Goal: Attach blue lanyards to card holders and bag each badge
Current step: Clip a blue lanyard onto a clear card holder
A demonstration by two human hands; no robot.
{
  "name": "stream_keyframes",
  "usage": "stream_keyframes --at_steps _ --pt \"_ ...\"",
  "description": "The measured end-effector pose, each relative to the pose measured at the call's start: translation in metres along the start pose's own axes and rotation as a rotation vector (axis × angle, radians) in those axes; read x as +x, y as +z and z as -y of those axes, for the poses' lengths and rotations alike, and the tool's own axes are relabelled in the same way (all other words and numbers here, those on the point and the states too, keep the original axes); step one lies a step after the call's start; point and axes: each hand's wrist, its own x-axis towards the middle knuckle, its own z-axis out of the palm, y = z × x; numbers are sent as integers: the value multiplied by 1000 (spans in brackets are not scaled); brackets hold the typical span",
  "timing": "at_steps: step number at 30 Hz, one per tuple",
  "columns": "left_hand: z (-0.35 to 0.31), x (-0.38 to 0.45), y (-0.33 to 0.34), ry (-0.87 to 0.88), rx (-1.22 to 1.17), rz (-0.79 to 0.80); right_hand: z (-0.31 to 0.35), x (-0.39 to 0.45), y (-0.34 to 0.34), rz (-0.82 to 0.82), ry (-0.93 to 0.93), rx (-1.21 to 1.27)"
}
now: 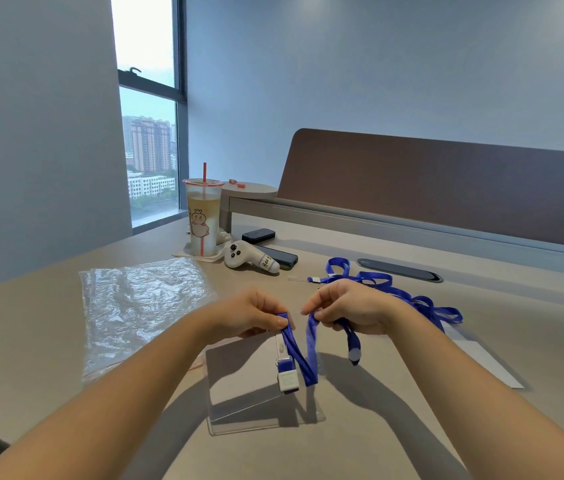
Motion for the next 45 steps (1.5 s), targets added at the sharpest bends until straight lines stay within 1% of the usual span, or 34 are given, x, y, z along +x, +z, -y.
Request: stream_keyframes --at_steps 4,6,10,15,18,22,25,30,34,36,39,43,45 --pt "1 2 5 -5 14 48 5 3 8 -158 -108 -196" --pt "0 4 7 -2 11 72 7 4 11 -213 -167 -244" --pt "-2 4 8 -13 -25 92 9 3 16 -275 -249 -300" --pt "-1 7 12 -8 -151 142 16 -1 23 -341 -340 -372" --pt "0 9 12 4 -155 72 15 -3 25 -428 -374 -375" --pt "-6 6 12 20 -56 -70 13 -1 25 -510 -376 -360" --pt "-9 6 11 18 -55 -170 12 0 25 -516 -332 -335" --pt "-7 9 8 67 35 -431 13 -1 30 -517 -308 -278" --pt "-7 6 7 113 93 -559 19 -1 33 -517 -276 -323" --pt "-7 4 5 126 109 -584 21 -2 33 -486 -242 -320" --pt "-8 2 2 154 111 -579 22 -3 35 -459 -215 -244" --pt "-10 -5 -3 230 138 -561 19 -4 36 -397 -233 -67" --pt "-12 -8 -5 276 115 -571 16 -3 38 -409 -240 57"
